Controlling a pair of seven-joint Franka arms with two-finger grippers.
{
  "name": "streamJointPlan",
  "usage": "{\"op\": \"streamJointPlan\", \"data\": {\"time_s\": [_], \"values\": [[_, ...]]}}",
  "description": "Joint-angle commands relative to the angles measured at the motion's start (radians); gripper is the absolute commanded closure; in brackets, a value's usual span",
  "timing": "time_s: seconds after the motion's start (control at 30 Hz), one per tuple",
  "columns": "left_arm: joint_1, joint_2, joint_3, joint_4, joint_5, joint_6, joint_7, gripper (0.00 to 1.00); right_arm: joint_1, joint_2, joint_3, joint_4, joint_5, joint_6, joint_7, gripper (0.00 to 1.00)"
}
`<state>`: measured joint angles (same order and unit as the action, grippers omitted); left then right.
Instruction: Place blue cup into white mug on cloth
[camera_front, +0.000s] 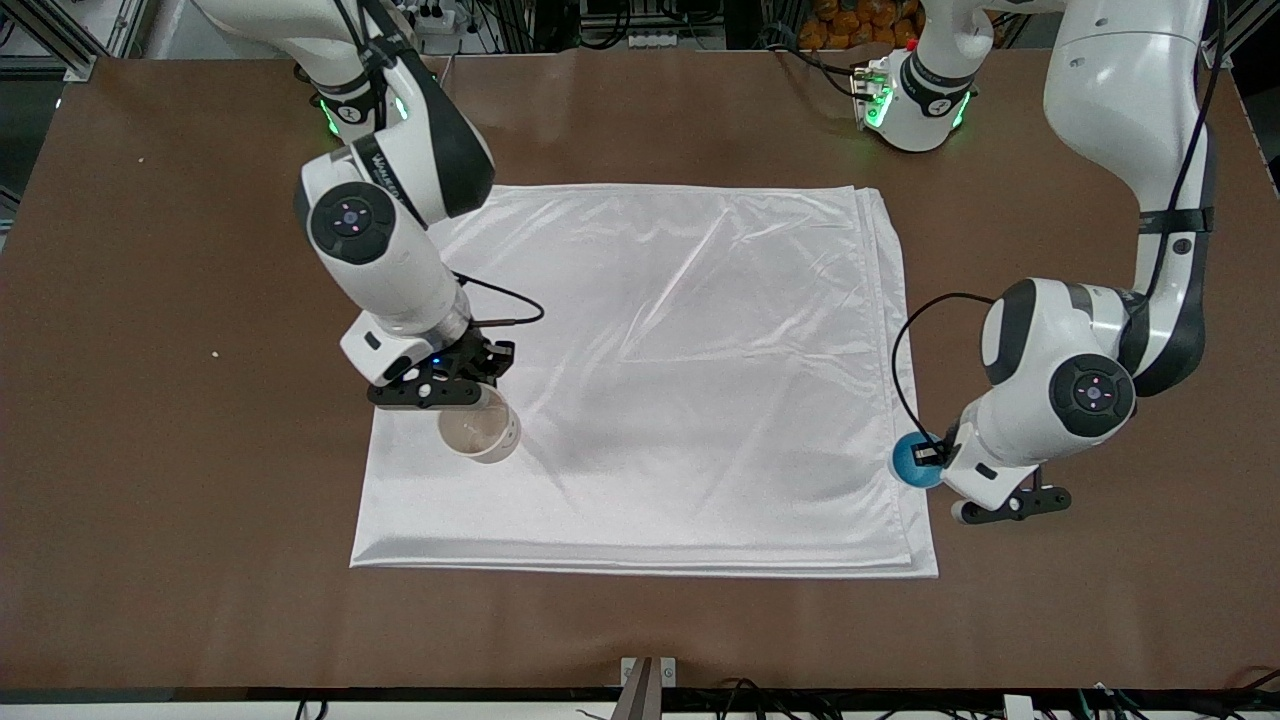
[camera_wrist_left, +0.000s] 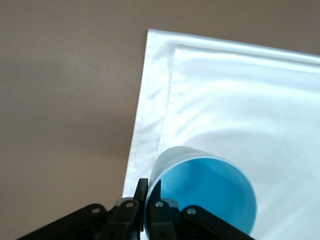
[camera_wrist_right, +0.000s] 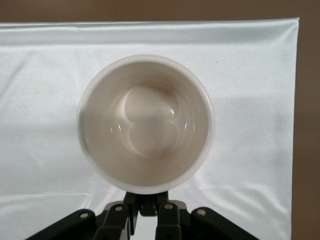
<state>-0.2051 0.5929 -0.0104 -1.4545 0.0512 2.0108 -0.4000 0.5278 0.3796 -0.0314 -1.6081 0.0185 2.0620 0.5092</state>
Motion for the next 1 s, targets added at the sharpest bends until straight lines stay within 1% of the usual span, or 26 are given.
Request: {"op": "streamJointPlan", "data": {"time_s": [0.0,0.23,0.5,0.8,0.97], "values": [[-0.031,-0.025,0.007,-0.012,0.006,-0.024,-0.063,1.0,0.06,0.076,-0.008,0.082,0.012,-0.01,0.089,1.0],[-0.056,-0.035,0.006,-0.012,0.006,-0.024,-0.111,1.0,0.159,0.183,-0.01,0.177,-0.003,-0.005,0.253,1.0],[-0.065,-0.038,-0.01,-0.012,-0.024,-0.053,-0.126,1.0,0.236,0.261,-0.013,0.249,-0.012,0.007,0.331,1.0],[-0.068,-0.038,-0.026,-0.003,-0.024,-0.056,-0.169,1.0,0.276,0.326,-0.015,0.251,-0.025,0.135,0.371,1.0],[-0.079,-0.039,-0.029,-0.001,-0.024,-0.06,-0.204,1.0,0.294,0.363,-0.016,0.252,-0.032,0.17,0.373,1.0]]}}
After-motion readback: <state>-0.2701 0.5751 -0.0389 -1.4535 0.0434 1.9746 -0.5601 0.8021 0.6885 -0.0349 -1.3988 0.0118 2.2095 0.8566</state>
